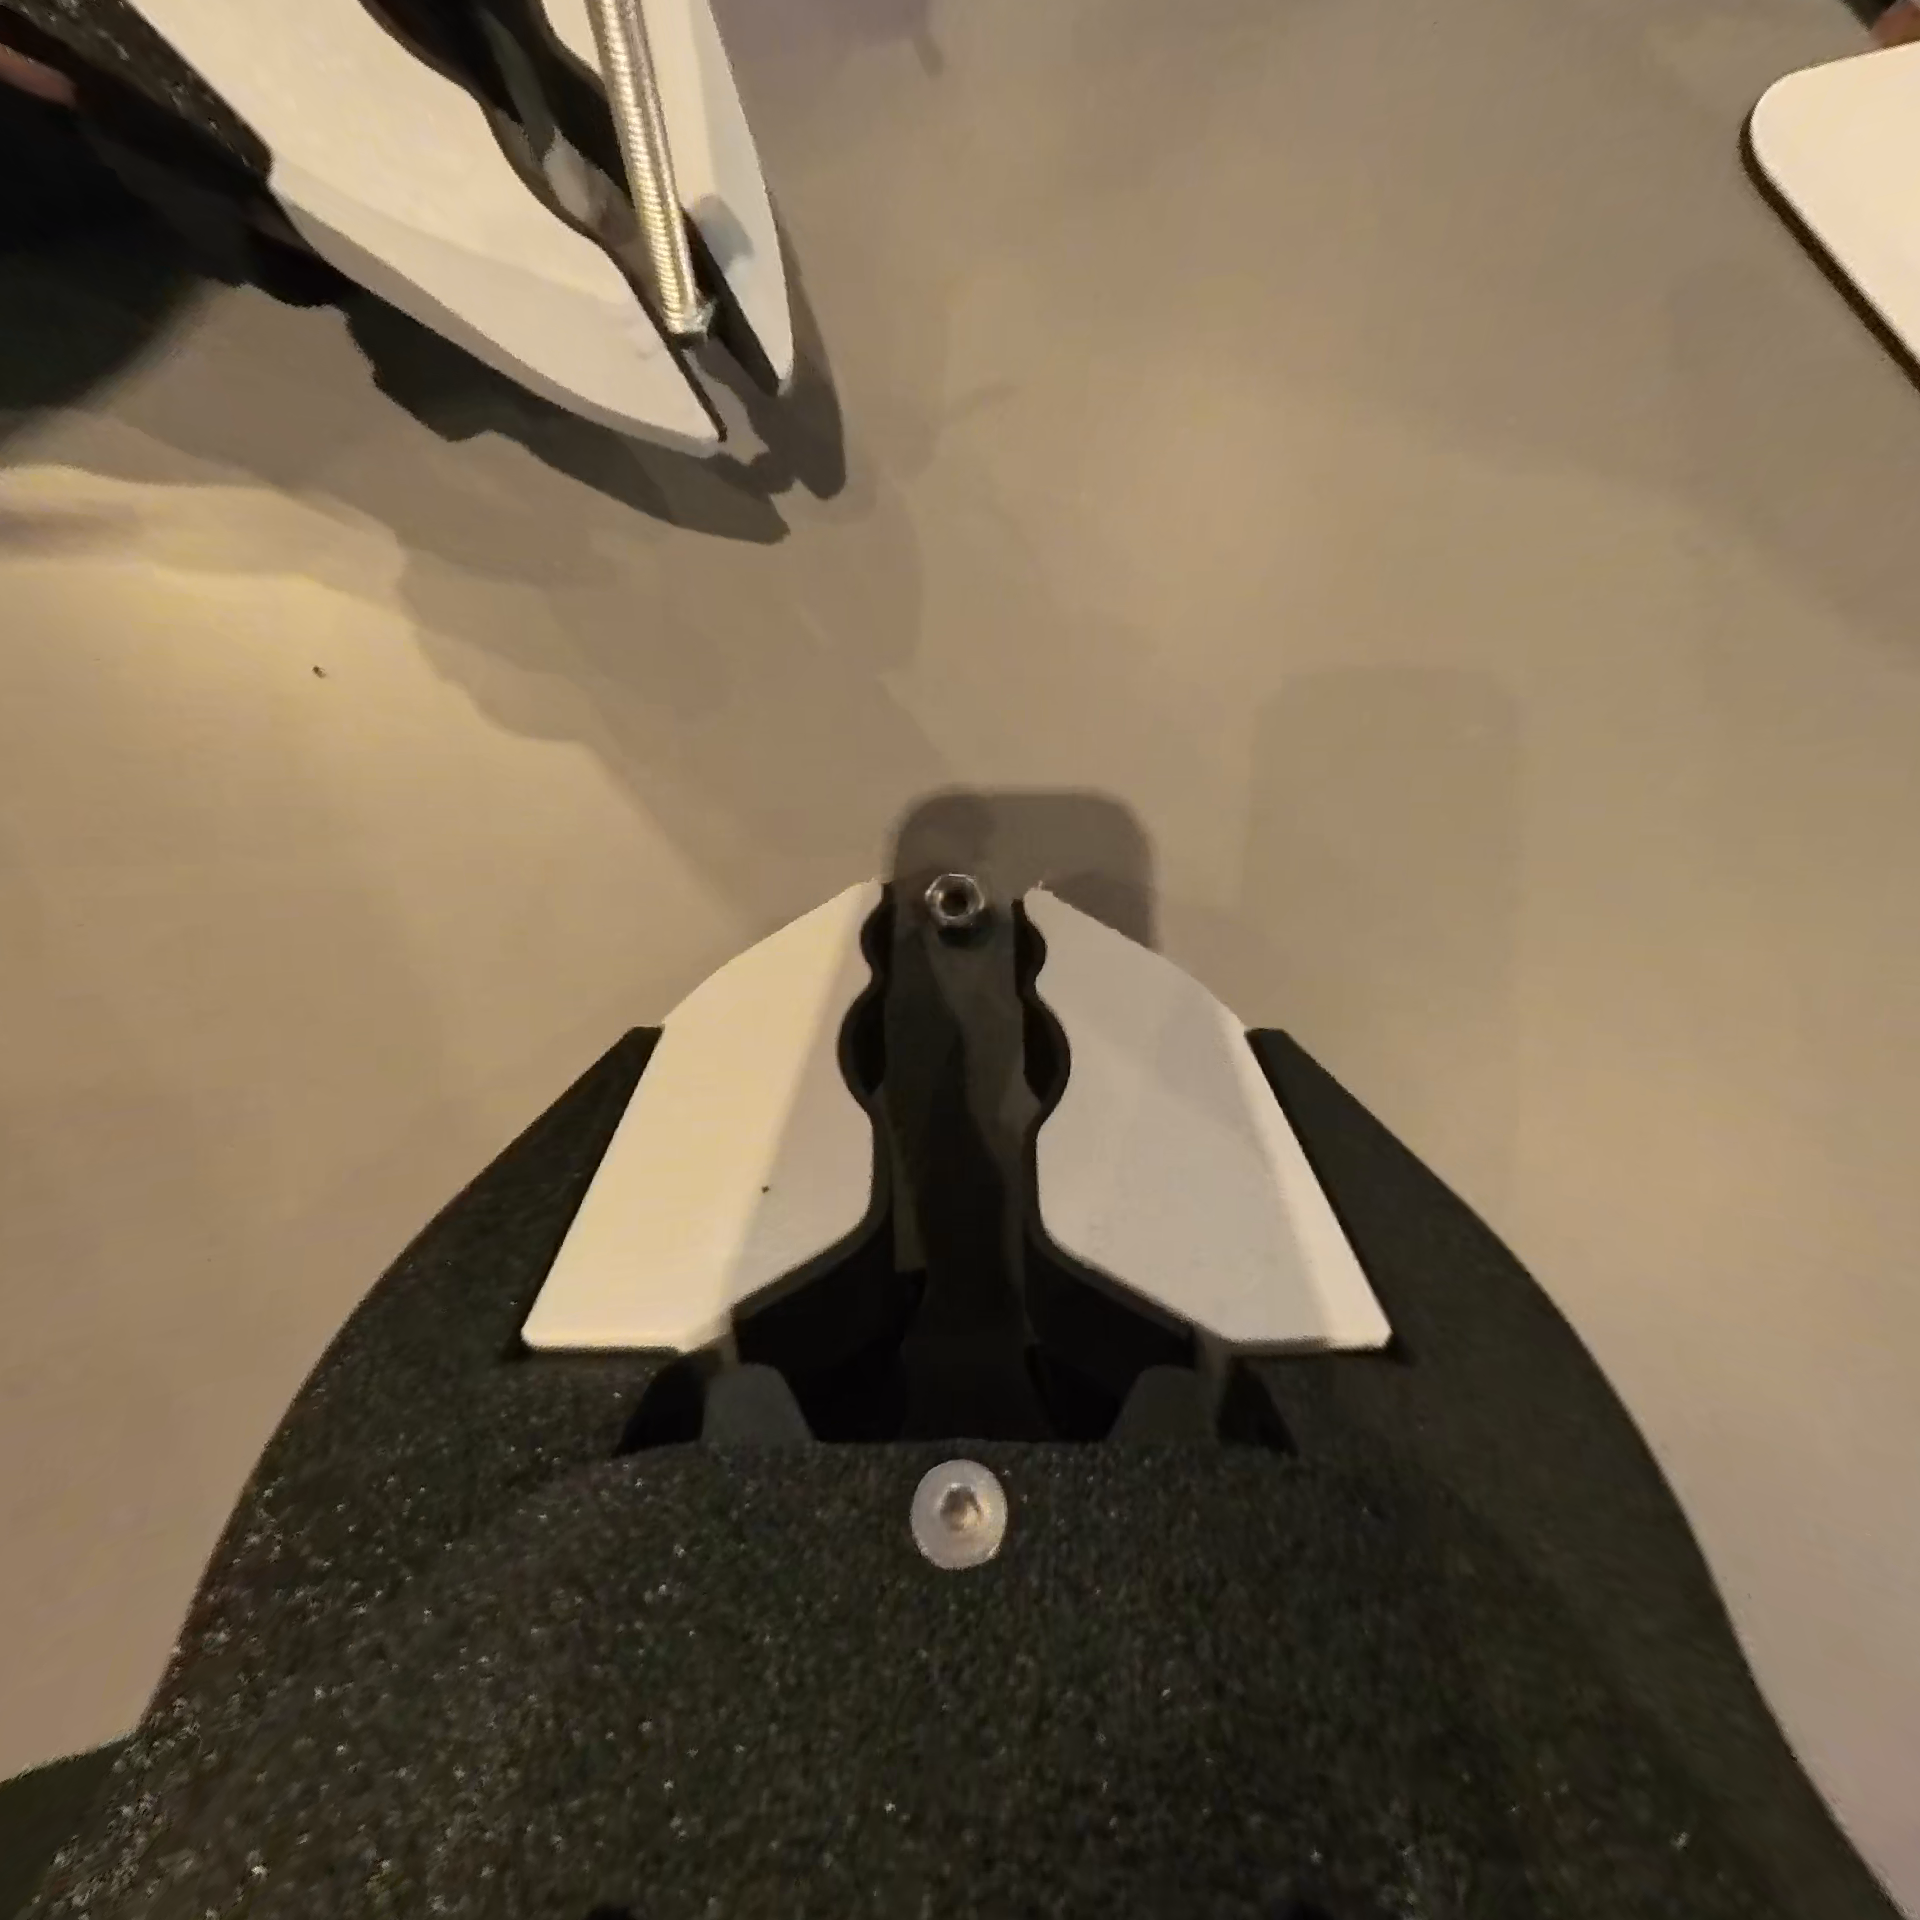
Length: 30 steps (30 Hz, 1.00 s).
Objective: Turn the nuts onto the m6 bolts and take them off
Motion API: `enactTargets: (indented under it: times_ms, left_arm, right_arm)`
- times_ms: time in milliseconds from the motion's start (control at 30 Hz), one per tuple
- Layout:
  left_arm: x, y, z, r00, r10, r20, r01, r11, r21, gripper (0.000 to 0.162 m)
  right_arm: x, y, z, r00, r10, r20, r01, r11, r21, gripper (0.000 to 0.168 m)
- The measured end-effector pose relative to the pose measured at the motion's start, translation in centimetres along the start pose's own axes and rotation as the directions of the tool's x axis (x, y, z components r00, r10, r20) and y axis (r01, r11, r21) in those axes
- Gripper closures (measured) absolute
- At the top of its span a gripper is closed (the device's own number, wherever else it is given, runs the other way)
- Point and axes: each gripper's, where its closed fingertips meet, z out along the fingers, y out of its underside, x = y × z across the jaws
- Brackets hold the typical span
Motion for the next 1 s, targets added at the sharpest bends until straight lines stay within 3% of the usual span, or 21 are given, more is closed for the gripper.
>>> enactTargets:
  times_ms: [267,467,700,1000]
  left_arm:
    - [0.3,-0.1,0.0,1.0,0.003,-0.02,-0.003,1.0,0.005,0.152]
    - [0.3,-0.2,-0.2,0.999,-0.008,-0.034,0.009,1.0,0.021,0.152]
    - [0.4,-0.2,-0.2,0.999,0.007,-0.035,-0.006,1.0,0.017,0.152]
    - [0.6,-0.1,-0.1,0.999,0.021,-0.034,-0.021,1.0,0.007,0.152]
  right_arm:
    - [-0.1,-0.1,0.0,0.999,-0.034,-0.005,0.034,0.999,-0.007,0.168]
    - [0.2,-0.8,-0.2,0.999,-0.038,-0.034,0.039,0.999,0.031,0.168]
    - [0.1,-1.8,0.9,0.999,0.0,-0.036,0.002,0.998,0.058,0.149]
    - [-0.1,-1.9,2.0,0.999,0.004,-0.047,-0.003,1.0,0.026,0.152]
